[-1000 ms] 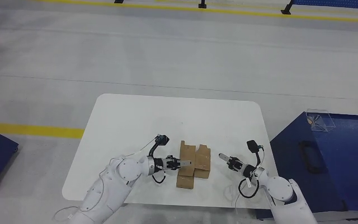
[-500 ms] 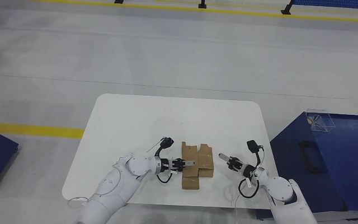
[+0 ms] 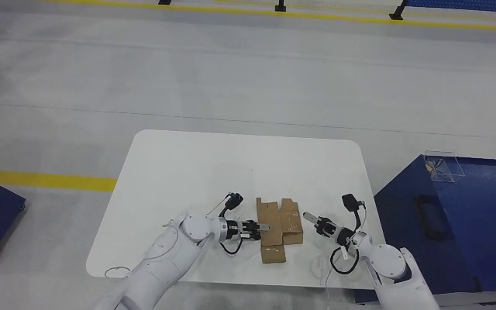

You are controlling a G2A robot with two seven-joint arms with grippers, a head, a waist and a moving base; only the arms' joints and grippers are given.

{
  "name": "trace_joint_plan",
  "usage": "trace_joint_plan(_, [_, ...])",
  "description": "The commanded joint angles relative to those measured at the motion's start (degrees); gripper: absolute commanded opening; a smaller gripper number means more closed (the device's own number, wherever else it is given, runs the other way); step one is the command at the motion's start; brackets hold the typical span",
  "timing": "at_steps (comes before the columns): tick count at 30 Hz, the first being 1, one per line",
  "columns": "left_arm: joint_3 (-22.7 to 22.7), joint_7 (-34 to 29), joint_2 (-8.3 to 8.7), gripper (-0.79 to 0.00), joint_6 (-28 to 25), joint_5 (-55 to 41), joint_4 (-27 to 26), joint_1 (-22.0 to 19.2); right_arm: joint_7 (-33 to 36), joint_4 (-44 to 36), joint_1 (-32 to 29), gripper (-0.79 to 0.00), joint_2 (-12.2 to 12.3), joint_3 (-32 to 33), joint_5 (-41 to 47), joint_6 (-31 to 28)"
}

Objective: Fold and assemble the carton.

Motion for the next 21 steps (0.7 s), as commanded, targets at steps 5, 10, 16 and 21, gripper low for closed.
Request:
trace_joint_plan(5, [0.5, -1.0, -1.97, -0.443, -1.4, -2.7, 4.1, -0.8, 0.0, 0.0, 0.0, 0.0, 0.0, 0.0, 0.0, 0.0])
trace_joint_plan(10, [0.9, 0.4, -3.49, -0.474, -2.3, -3.2, 6.9, -1.7, 0.0, 0.0, 0.0, 0.0, 0.0, 0.0, 0.0, 0.0])
trace_joint_plan(16, [1.3, 3.5, -4.25, 0.0, -6.5, -0.9, 8.8, -2.9, -4.2, -3.6, -1.5, 0.0, 0.6, 3.7, -0.6, -1.1])
trace_joint_plan(21, [0.2, 3.6, -4.11, 0.0, -9.5, -1.3, 9.1, -2.8, -2.5, -2.9, 0.5, 0.0, 0.9, 4.0, -1.6, 2.4])
